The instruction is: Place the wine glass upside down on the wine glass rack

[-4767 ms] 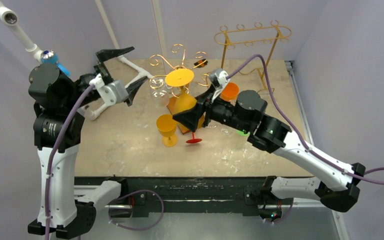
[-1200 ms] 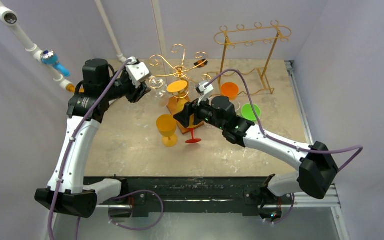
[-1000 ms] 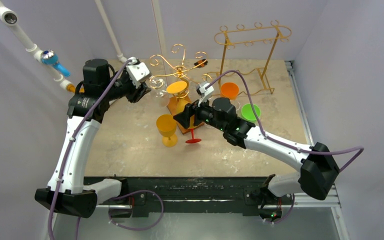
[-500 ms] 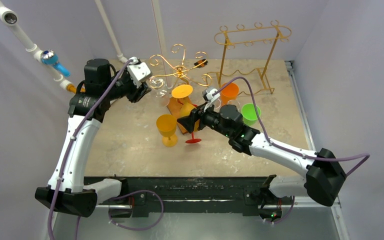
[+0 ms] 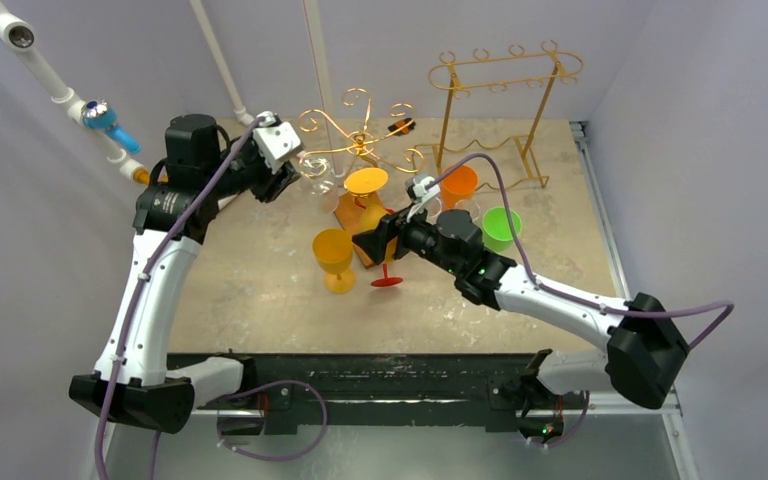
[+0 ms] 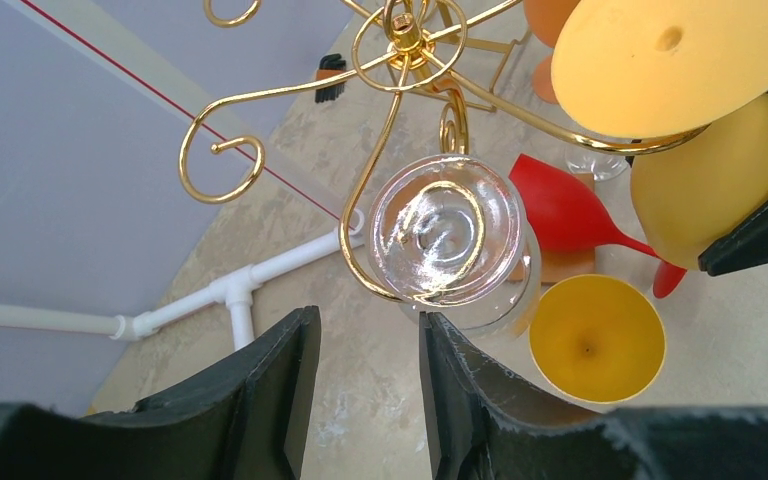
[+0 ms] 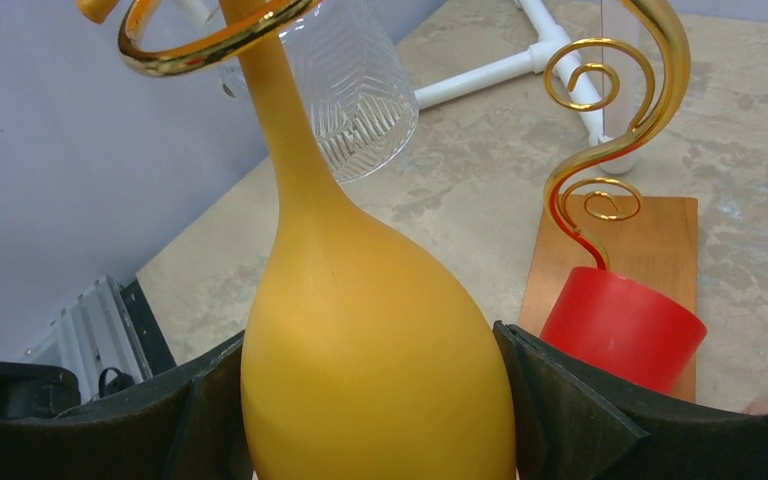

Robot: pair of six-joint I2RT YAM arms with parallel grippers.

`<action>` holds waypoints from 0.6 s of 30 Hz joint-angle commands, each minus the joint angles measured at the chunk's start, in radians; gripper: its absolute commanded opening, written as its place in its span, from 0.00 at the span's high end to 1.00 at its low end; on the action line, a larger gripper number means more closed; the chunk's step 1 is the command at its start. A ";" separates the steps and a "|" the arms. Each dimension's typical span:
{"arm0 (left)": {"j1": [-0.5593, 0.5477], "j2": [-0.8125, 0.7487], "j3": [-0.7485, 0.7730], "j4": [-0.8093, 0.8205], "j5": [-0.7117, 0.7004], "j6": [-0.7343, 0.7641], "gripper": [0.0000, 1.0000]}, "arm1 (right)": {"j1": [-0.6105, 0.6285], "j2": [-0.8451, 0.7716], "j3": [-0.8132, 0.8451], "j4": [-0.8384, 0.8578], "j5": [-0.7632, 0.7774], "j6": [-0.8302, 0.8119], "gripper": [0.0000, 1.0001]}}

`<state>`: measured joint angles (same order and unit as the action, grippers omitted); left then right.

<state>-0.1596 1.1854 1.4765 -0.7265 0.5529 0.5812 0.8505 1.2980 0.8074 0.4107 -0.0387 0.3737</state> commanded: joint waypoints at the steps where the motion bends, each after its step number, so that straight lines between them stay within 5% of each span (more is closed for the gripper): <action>1: -0.006 -0.001 0.042 -0.007 -0.033 0.007 0.55 | 0.002 -0.053 0.034 -0.092 0.037 0.007 0.16; 5: -0.006 0.000 0.041 -0.006 -0.035 0.007 0.55 | 0.002 -0.131 0.038 -0.160 0.037 -0.021 0.02; 18: -0.009 0.010 0.057 -0.012 -0.032 0.002 0.55 | -0.017 -0.218 0.047 -0.283 0.029 -0.055 0.01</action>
<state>-0.1604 1.1915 1.4906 -0.7300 0.5415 0.5880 0.8501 1.1534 0.8139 0.1604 -0.0166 0.3462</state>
